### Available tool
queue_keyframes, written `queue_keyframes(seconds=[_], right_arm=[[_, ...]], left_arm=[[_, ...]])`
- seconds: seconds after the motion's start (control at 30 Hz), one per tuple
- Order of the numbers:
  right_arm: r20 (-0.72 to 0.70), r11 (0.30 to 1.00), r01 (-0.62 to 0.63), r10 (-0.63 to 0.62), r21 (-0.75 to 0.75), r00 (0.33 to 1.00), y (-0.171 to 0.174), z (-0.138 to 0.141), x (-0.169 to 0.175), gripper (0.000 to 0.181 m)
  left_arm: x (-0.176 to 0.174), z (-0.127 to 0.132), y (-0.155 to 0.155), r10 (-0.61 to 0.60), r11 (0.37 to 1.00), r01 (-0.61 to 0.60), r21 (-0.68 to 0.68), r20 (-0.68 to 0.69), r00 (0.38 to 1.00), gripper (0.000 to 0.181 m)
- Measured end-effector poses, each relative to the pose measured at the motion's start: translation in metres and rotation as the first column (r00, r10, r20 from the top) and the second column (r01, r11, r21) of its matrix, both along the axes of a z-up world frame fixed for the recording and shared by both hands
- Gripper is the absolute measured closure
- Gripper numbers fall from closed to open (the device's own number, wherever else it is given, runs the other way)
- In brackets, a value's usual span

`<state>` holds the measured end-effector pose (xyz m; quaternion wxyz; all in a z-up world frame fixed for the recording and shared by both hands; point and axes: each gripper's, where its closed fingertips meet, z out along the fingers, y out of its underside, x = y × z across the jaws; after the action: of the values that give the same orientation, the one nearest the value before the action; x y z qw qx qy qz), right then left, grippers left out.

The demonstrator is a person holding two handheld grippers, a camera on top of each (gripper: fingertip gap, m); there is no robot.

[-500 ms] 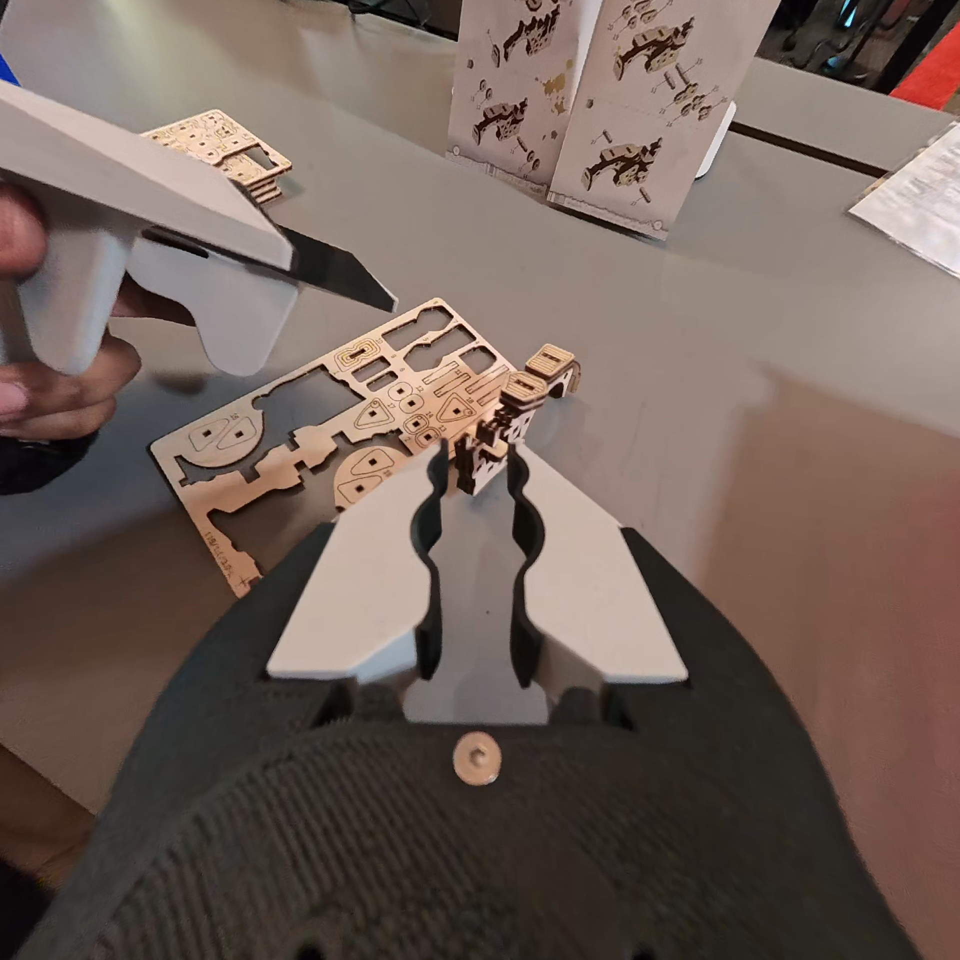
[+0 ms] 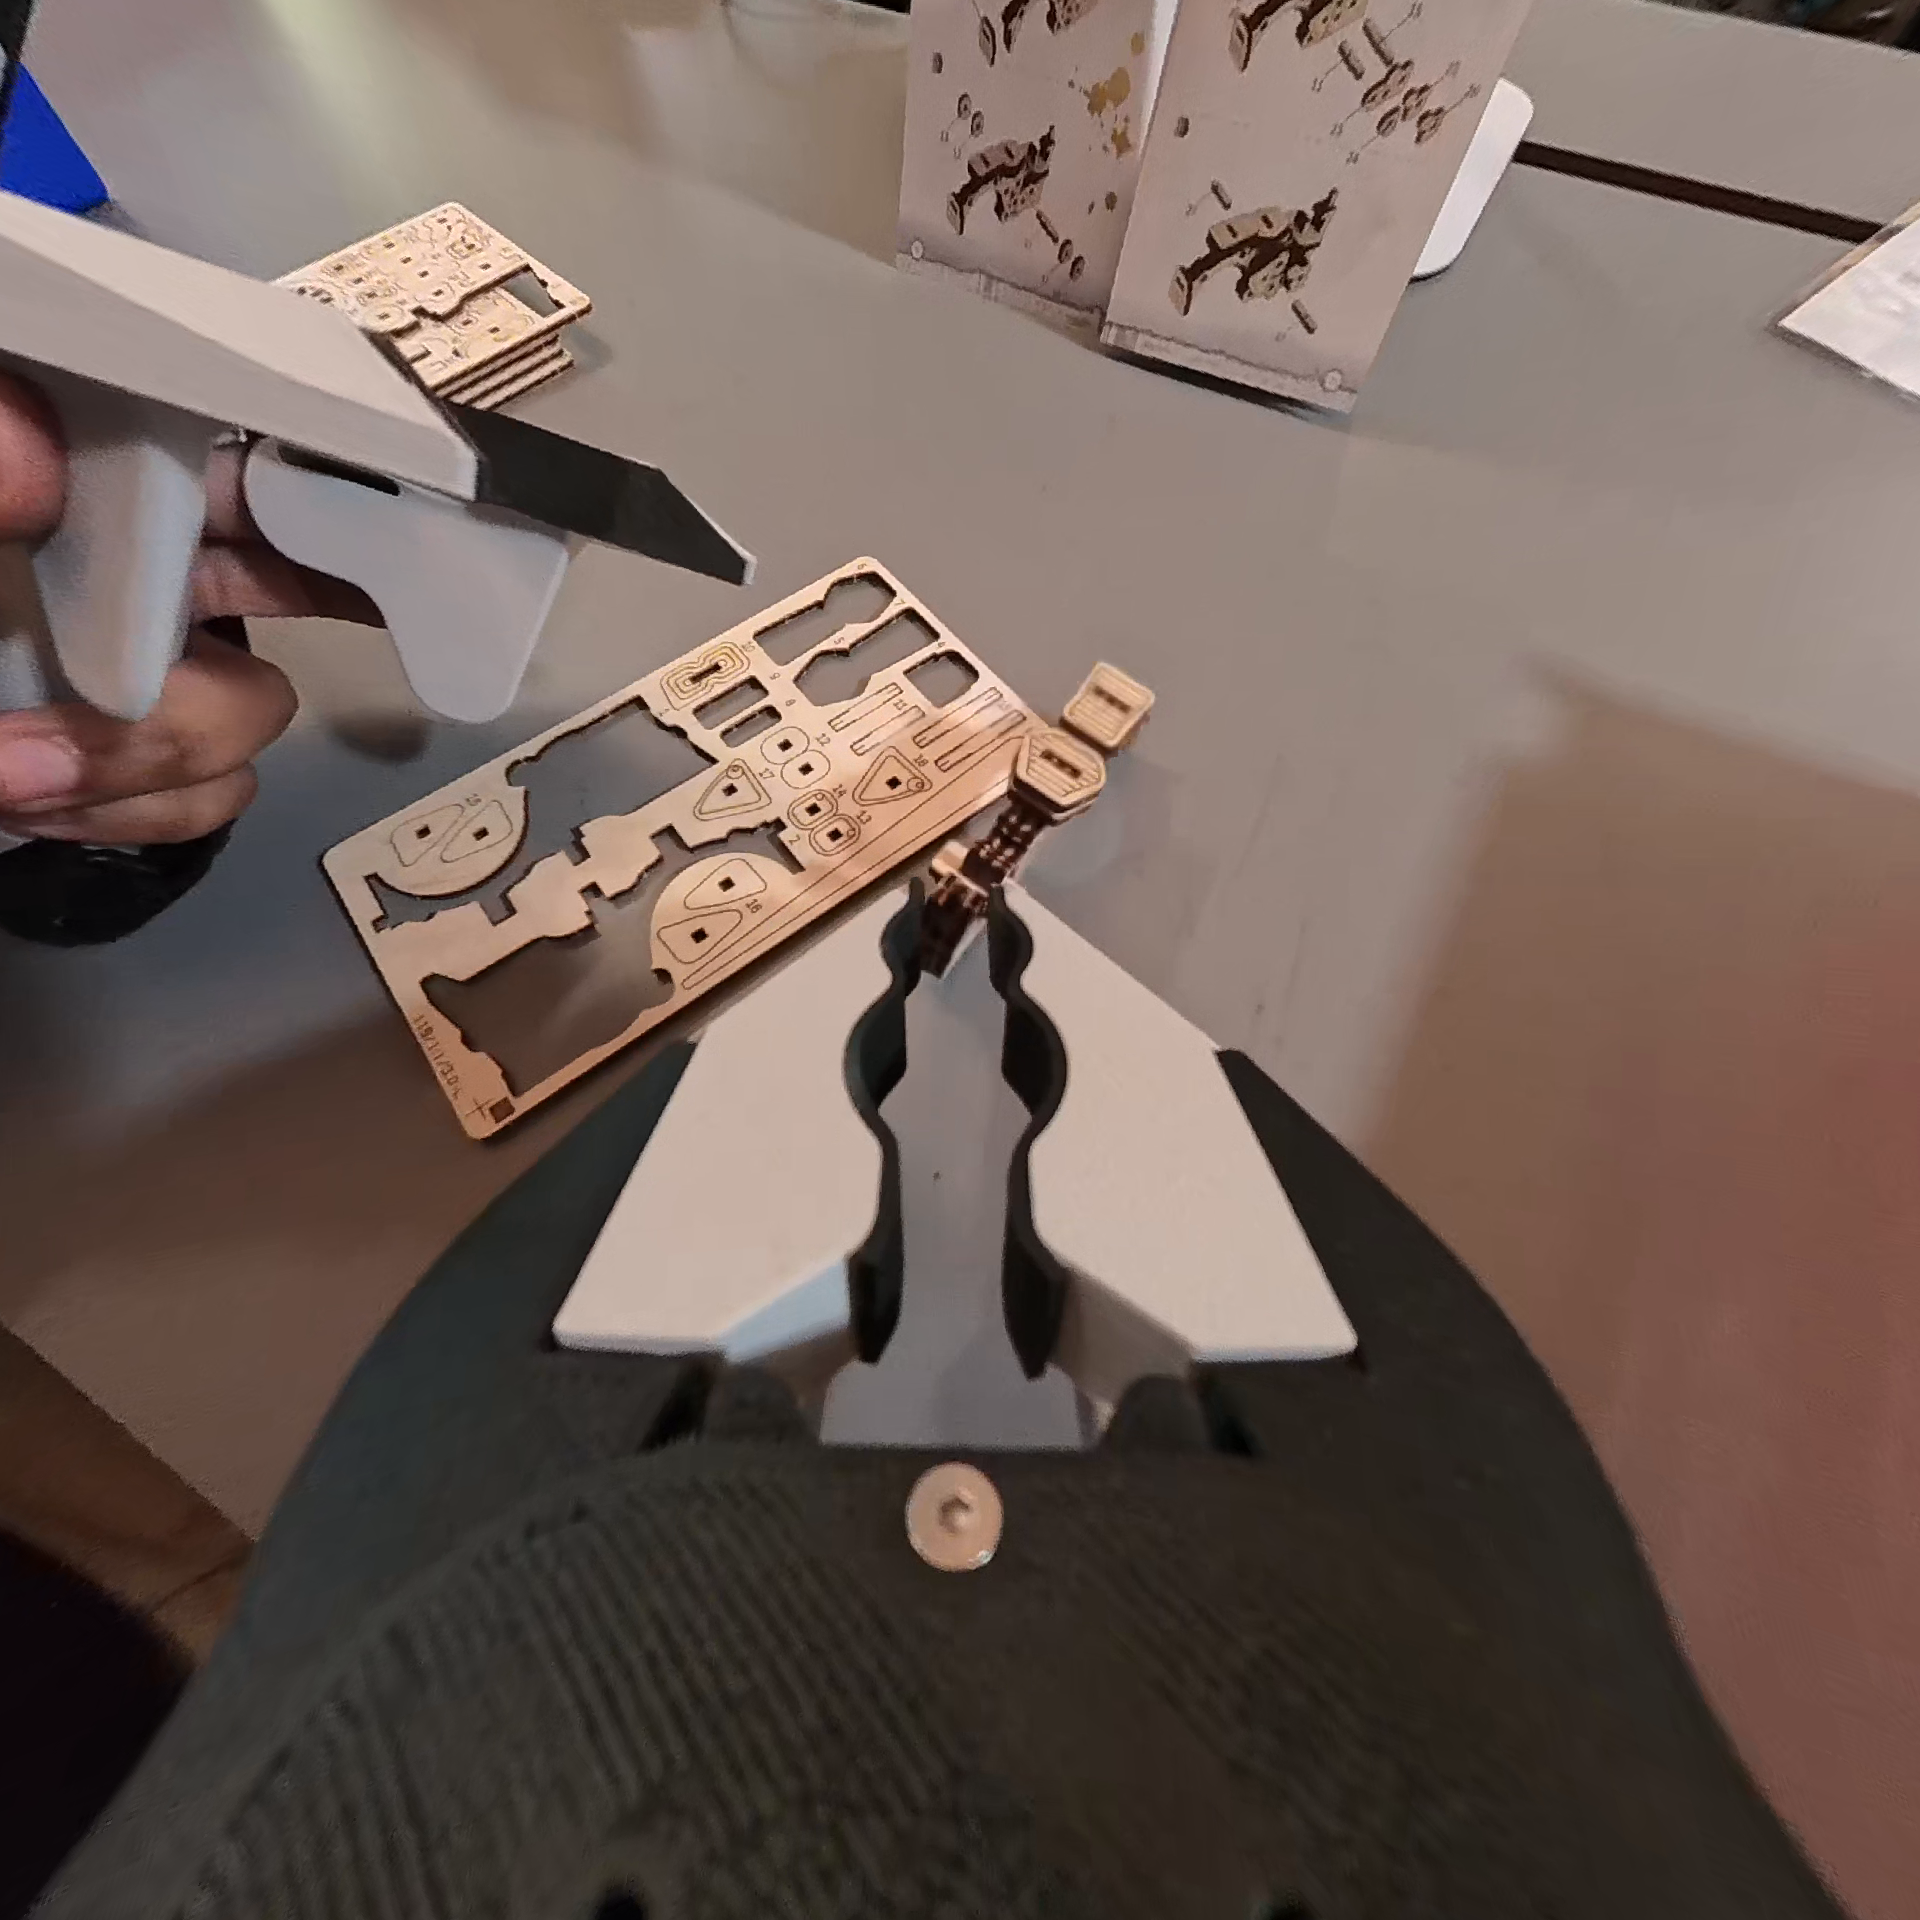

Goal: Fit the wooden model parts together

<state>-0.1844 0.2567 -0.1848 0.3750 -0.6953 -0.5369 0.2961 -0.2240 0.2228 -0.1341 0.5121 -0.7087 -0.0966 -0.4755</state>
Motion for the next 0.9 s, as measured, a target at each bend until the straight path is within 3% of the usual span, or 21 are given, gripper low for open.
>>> queue_keyframes(seconds=[0.03,0.4,0.6,0.9], right_arm=[[-0.005,1.0,-0.012,0.012,0.005,1.0,-0.001,0.002,0.001,0.17],[0.182,0.927,-0.352,0.326,0.133,0.928,-0.018,-0.002,0.038,0.17],[0.17,0.932,-0.34,0.317,0.129,0.933,-0.003,-0.003,0.06,0.17],[0.19,0.936,-0.329,0.303,0.125,0.934,0.003,-0.007,0.067,0.165]], left_arm=[[0.0,0.0,0.0,0.001,1.0,-0.001,0.001,0.001,1.0,0.117],[-0.003,0.0,0.0,0.005,1.0,-0.005,0.002,0.001,1.0,0.117],[-0.003,-0.001,0.0,0.005,1.0,-0.005,-0.001,0.0,1.0,0.117],[-0.004,-0.001,0.0,0.008,1.0,-0.008,-0.001,0.002,1.0,0.118]])
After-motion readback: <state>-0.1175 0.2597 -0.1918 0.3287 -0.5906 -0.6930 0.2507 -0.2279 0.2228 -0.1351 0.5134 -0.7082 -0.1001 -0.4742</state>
